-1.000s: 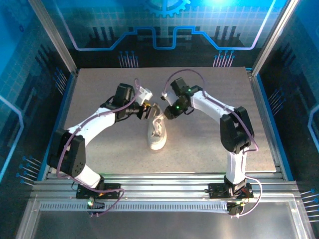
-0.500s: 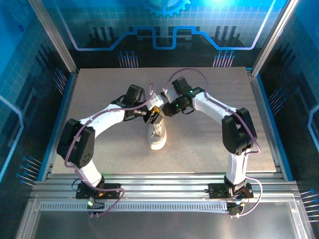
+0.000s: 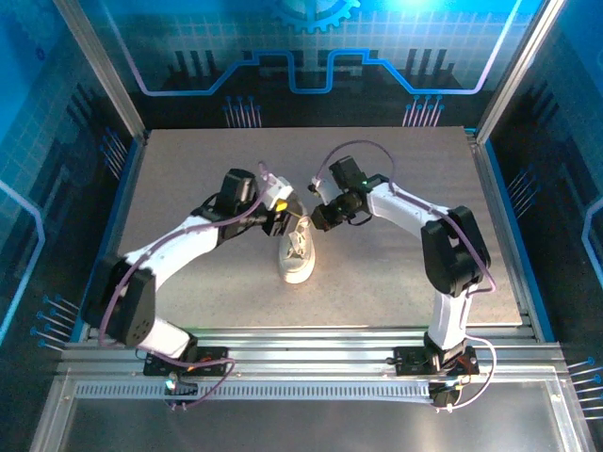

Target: Tie the shoes

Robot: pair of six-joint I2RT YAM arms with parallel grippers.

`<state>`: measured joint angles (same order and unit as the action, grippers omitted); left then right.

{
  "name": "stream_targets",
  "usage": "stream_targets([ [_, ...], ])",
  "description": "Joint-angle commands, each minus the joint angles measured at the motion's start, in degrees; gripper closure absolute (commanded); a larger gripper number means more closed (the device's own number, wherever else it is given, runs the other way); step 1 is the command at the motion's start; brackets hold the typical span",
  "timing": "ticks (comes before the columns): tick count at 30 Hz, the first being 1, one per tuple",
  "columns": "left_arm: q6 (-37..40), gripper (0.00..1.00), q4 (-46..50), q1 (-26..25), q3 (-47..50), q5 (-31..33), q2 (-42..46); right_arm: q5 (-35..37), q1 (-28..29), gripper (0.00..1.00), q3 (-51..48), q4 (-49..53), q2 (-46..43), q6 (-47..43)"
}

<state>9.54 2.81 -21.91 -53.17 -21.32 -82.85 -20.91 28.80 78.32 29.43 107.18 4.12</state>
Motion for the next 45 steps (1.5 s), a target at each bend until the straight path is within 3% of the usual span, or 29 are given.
stream_targets([
  [1, -11.3, 0.43, -3.1, 0.9, 6.3, 6.5, 4.6, -1.4, -0.7, 1.00, -3.0, -1.2, -4.5, 1.0],
  [9, -25.8, 0.54, -10.8, 0.5, 16.5, 2.2, 3.1, -2.7, -0.2, 1.00, -10.6, -3.1, -9.5, 3.3],
  [14, -25.3, 0.48, -13.5, -0.1, 15.8, 2.1, -1.0, -1.6, 0.1, 1.00, -14.1, -3.2, -12.2, 4.0],
  [17, -26.0, 0.51, -13.6, 1.4, 13.9, -1.3, -3.4, -0.6, 0.1, 0.99, -15.0, -3.9, -13.7, 3.9],
  [21, -30.8, 0.53, -17.0, 4.8, 13.6, -3.5, -3.8, -0.7, 0.1, 0.71, -15.1, -6.9, -15.2, 2.9],
  [25, -37.1, 0.45, -18.3, 7.5, 11.9, -5.1, -4.8, -1.2, 0.2, 0.57, -13.6, -9.9, -14.2, 2.4],
  [31, -40.6, 0.55, -19.3, 7.7, 10.6, -8.3, -6.9, -1.1, 0.2, 0.59, -9.6, -8.5, -10.5, 2.5],
  [38, -35.8, 0.61, -20.1, 5.7, 15.5, -7.4, -3.8, -0.4, 1.8, 0.62, -11.5, -9.9, -10.7, 6.0],
  [45, -36.8, 0.63, -23.3, -0.7, 16.3, -6.2, -7.1, -0.1, 5.8, 0.61, -14.7, -16.8, -9.1, 12.5],
])
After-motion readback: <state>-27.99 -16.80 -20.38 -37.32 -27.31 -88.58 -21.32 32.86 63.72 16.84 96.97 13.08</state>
